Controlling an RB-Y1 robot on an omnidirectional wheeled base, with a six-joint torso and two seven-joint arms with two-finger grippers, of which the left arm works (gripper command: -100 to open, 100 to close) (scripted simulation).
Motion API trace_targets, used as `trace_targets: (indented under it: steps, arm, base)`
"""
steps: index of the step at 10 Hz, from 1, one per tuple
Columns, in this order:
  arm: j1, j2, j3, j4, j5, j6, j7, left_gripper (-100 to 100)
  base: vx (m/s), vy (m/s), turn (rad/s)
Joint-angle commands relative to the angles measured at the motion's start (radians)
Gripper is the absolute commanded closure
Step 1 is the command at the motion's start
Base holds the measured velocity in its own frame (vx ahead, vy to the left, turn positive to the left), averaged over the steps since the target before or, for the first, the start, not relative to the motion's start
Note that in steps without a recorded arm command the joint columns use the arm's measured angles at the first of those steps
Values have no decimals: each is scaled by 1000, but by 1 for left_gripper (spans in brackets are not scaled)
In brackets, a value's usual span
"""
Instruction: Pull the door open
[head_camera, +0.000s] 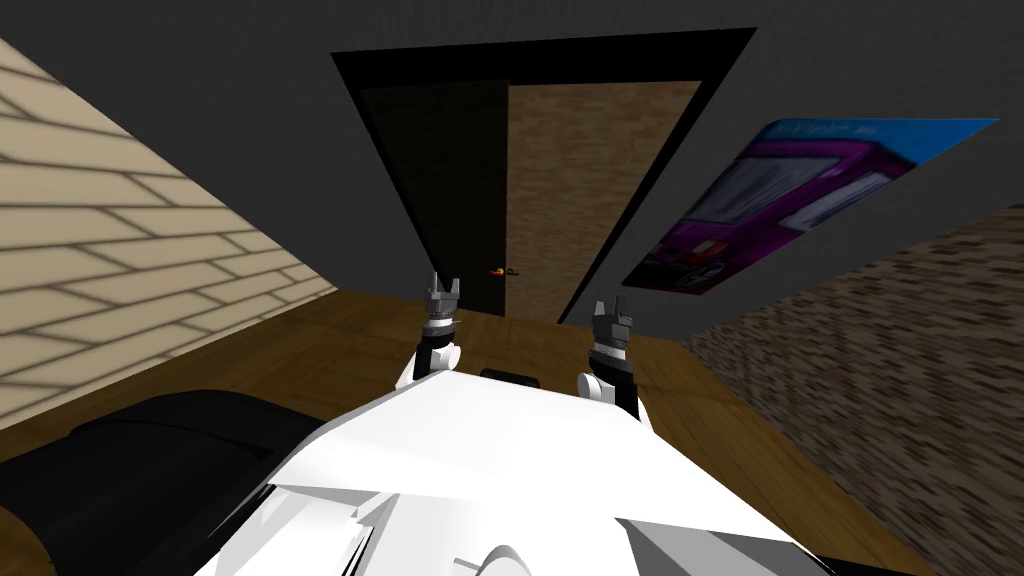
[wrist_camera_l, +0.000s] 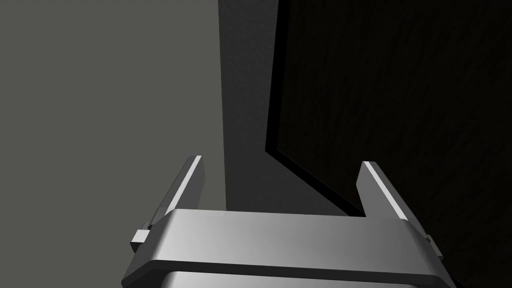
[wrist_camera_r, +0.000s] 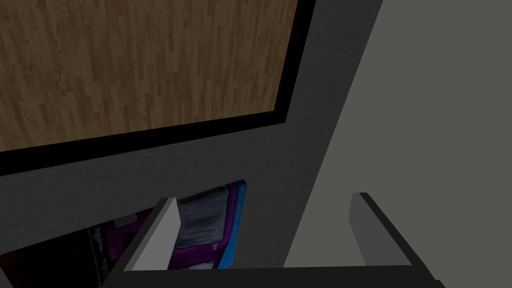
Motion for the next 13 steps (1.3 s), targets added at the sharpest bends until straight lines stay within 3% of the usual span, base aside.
trace_targets:
  steps: [1,10,11,13]
  arm:
    - [-9,7,3,41,-1,-5,2,-100]
    - [-49,56,35,279,4,-39,26,-100]
    - [-49,56,35,279,4,-39,26,-100]
    - [-59,67,43,336,5,-47,32,-100]
  base:
    - [97,6,-56]
    - [99,-7,-56]
    - [81,-9,-15]
    - [69,0,-54]
